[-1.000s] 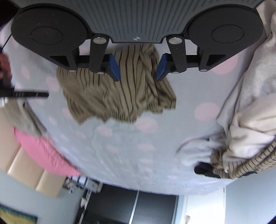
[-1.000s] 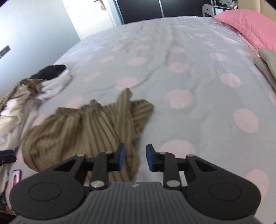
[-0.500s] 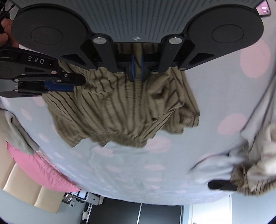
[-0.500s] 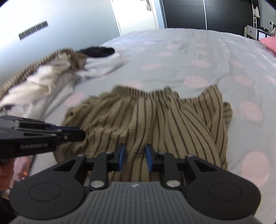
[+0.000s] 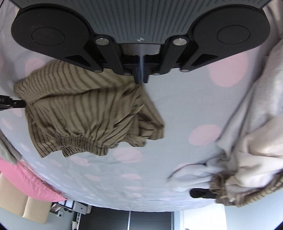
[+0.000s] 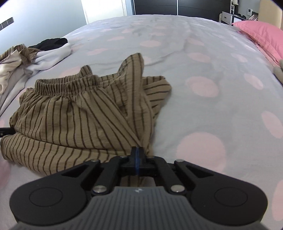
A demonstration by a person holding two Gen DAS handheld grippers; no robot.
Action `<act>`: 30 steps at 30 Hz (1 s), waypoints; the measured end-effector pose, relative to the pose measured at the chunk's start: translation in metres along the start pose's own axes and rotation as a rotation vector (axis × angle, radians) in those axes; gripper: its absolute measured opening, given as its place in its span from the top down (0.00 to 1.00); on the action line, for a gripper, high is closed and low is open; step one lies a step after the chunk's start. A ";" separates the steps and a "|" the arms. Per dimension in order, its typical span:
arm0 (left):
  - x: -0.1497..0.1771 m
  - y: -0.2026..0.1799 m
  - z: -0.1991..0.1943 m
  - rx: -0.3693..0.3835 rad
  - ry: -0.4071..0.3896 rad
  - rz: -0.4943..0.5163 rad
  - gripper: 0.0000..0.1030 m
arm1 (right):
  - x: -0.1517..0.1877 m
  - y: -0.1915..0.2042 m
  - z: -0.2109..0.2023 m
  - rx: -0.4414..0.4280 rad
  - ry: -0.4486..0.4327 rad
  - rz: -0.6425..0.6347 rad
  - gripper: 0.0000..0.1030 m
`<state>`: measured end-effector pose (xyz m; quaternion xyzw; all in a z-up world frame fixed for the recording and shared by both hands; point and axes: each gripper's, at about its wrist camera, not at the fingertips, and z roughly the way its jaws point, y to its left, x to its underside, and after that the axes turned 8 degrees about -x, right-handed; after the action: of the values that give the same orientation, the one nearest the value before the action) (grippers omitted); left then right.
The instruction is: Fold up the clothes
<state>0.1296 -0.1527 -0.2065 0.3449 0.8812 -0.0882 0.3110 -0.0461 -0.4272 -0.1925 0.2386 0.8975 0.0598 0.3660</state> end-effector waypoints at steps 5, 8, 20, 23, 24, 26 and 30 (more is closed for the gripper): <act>0.000 0.012 -0.023 0.044 0.008 -0.098 0.92 | -0.003 -0.016 -0.021 -0.022 -0.010 0.105 0.87; 0.002 0.024 -0.029 0.129 0.026 -0.254 0.69 | -0.005 -0.025 -0.034 -0.035 -0.016 0.168 0.55; 0.040 0.034 0.013 0.281 0.231 -0.609 0.58 | 0.021 -0.054 -0.026 -0.166 0.058 0.484 0.35; 0.042 0.033 0.022 0.292 0.218 -0.635 0.58 | 0.025 -0.054 -0.019 -0.186 0.048 0.512 0.33; 0.041 0.031 0.024 0.299 0.212 -0.645 0.59 | 0.025 -0.055 -0.016 -0.202 0.047 0.522 0.33; 0.041 0.029 0.029 0.313 0.199 -0.667 0.61 | 0.026 -0.054 -0.012 -0.229 0.043 0.536 0.33; 0.039 0.027 0.027 0.302 0.173 -0.680 0.83 | 0.029 -0.056 -0.010 -0.219 0.017 0.568 0.79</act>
<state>0.1382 -0.1210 -0.2506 0.0807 0.9454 -0.2858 0.1343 -0.0919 -0.4621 -0.2193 0.4385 0.7861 0.2582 0.3508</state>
